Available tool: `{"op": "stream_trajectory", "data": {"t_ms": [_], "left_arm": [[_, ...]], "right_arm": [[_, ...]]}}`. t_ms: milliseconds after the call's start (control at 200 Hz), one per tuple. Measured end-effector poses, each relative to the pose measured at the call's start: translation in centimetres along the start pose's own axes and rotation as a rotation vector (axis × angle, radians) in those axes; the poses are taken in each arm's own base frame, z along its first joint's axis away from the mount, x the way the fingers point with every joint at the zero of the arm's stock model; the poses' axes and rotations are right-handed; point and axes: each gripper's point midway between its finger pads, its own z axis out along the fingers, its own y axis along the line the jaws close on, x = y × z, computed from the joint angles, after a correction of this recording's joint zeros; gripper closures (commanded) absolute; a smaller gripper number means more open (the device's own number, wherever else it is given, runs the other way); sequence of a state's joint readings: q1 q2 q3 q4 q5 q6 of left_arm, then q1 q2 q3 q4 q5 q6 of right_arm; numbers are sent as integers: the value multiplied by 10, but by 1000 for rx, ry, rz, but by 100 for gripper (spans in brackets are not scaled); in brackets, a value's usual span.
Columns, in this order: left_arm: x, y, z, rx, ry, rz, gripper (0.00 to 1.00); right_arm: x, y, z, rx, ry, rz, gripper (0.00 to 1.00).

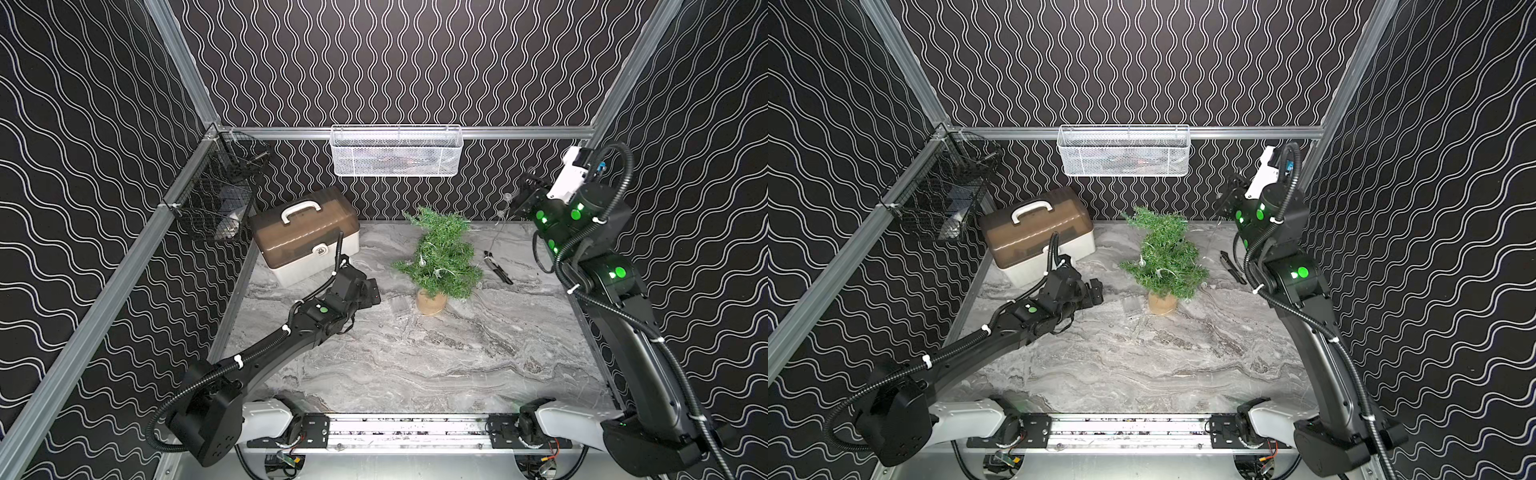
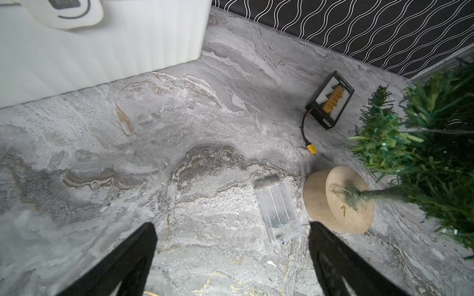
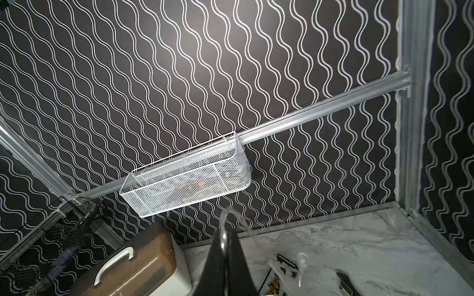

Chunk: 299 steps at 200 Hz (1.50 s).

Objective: Remove string lights from the small christmas tree
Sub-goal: Remove the light string from the Christmas tree, then place the light string at the center of the board.

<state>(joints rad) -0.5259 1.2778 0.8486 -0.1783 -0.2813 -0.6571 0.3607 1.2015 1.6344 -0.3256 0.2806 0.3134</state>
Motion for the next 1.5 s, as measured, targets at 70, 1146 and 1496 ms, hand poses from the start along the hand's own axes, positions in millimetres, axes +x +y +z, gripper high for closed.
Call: {"op": "stream_trajectory", "data": {"t_ms": [70, 1146, 1496], "left_arm": [[0, 0, 1, 0, 1, 0, 4], [8, -2, 6, 9, 32, 4, 5], [6, -3, 5, 12, 27, 2, 5]], "right_arm": [[1, -8, -9, 25, -2, -17, 100], [268, -178, -87, 528, 546, -31, 100], [293, -230, -79, 624, 566, 243, 100]]}}
